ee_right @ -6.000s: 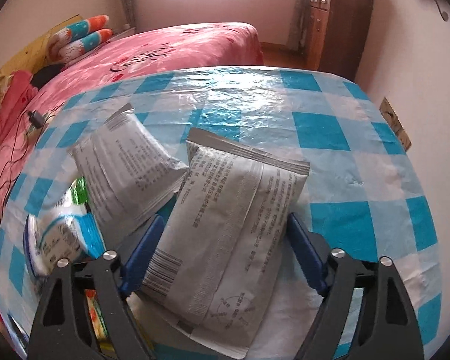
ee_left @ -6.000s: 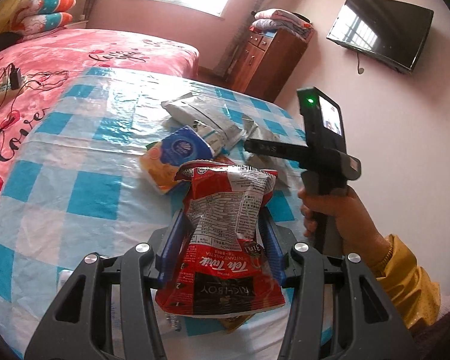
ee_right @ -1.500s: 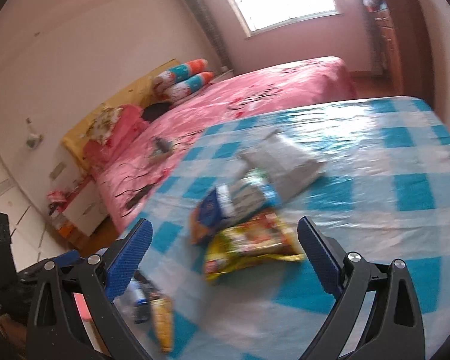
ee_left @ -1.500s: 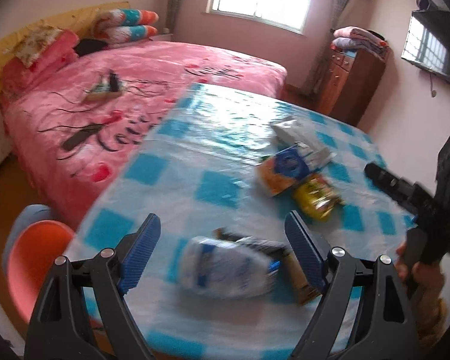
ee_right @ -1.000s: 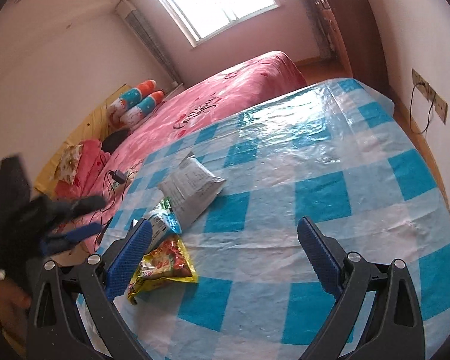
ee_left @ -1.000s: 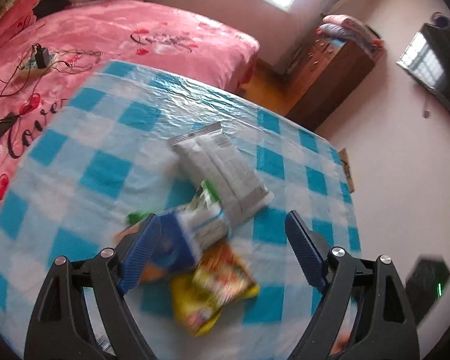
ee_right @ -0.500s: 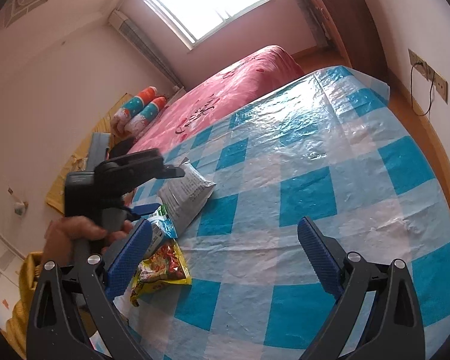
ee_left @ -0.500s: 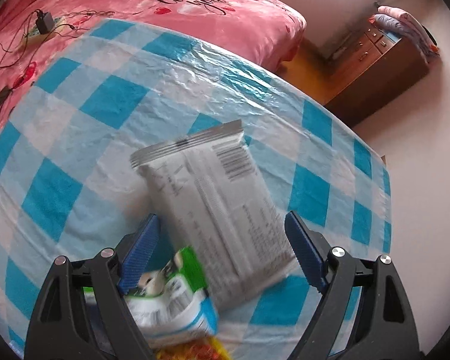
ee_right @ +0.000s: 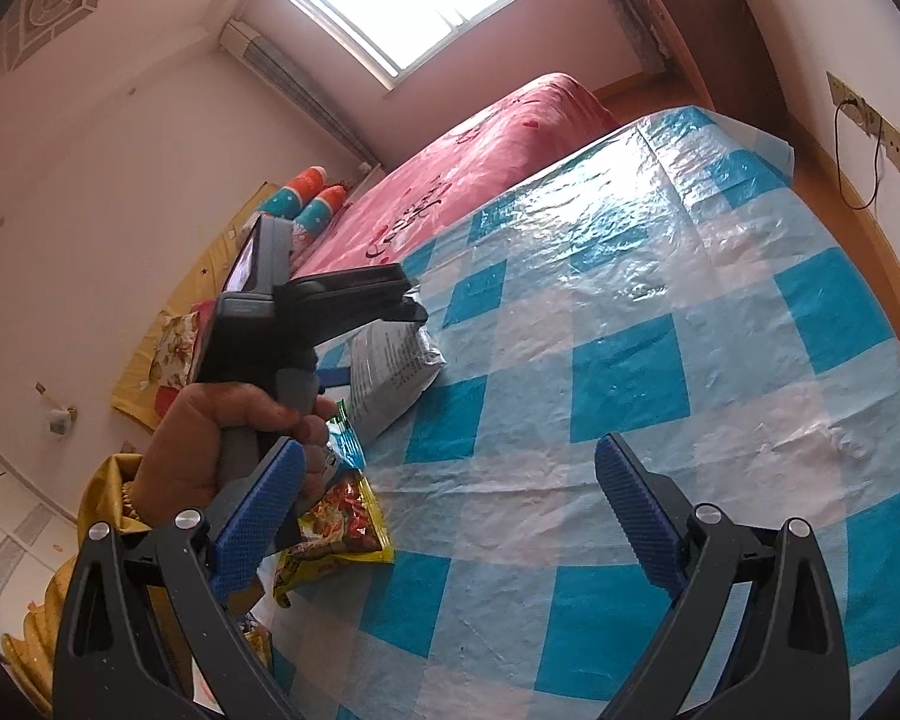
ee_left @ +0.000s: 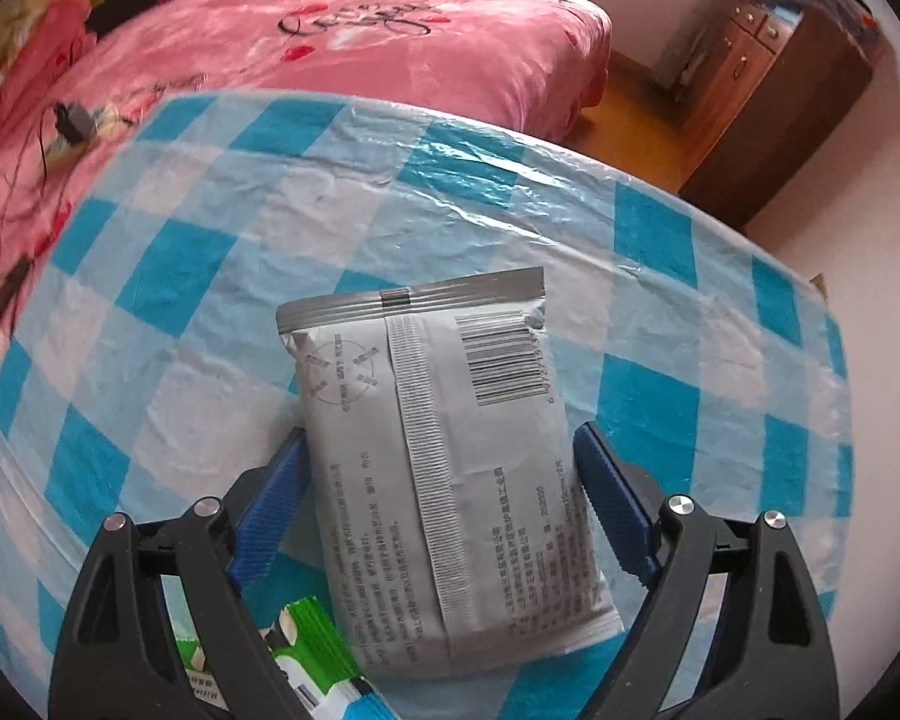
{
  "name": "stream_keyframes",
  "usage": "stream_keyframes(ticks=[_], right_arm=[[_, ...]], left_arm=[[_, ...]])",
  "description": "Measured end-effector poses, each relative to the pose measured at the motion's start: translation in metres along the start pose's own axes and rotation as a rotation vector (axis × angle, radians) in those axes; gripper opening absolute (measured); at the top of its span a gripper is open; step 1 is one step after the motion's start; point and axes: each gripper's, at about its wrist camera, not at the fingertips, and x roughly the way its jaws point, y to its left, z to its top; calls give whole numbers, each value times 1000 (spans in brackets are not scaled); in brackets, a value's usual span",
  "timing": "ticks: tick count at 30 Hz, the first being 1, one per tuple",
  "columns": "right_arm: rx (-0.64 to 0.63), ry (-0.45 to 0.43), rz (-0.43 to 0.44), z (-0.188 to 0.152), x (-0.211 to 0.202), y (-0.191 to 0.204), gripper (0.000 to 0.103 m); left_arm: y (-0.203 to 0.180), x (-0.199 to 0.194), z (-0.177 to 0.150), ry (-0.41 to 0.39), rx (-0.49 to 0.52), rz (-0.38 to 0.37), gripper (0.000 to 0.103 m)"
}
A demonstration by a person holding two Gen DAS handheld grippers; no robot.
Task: Collect trash
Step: 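Grasp the second white paper packet with the left tool and lift it, then grasp the yellow chip bag with the right tool while the left tool holds the packet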
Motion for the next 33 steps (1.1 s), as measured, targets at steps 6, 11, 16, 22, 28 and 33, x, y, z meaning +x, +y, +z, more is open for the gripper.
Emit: stream_keyframes(ticks=[6, 11, 16, 22, 28, 33], right_arm=[[-12, 35, -13, -2, 6, 1, 96], [-39, 88, -26, -6, 17, 5, 96], [-76, 129, -26, -12, 26, 12, 96], [-122, 174, -7, -22, 37, 25, 96], [-191, 229, 19, -39, 53, 48, 96], [-281, 261, 13, -52, 66, 70, 96]], left_arm=[[-4, -6, -6, -31, 28, 12, 78], [3, -12, -8, -33, 12, -43, 75], [9, -30, -11, -56, 26, -98, 75], [29, -66, -17, -103, 36, -166, 75], [53, -100, -25, -147, 46, -214, 75], [80, -119, -36, -156, 45, -257, 75]])
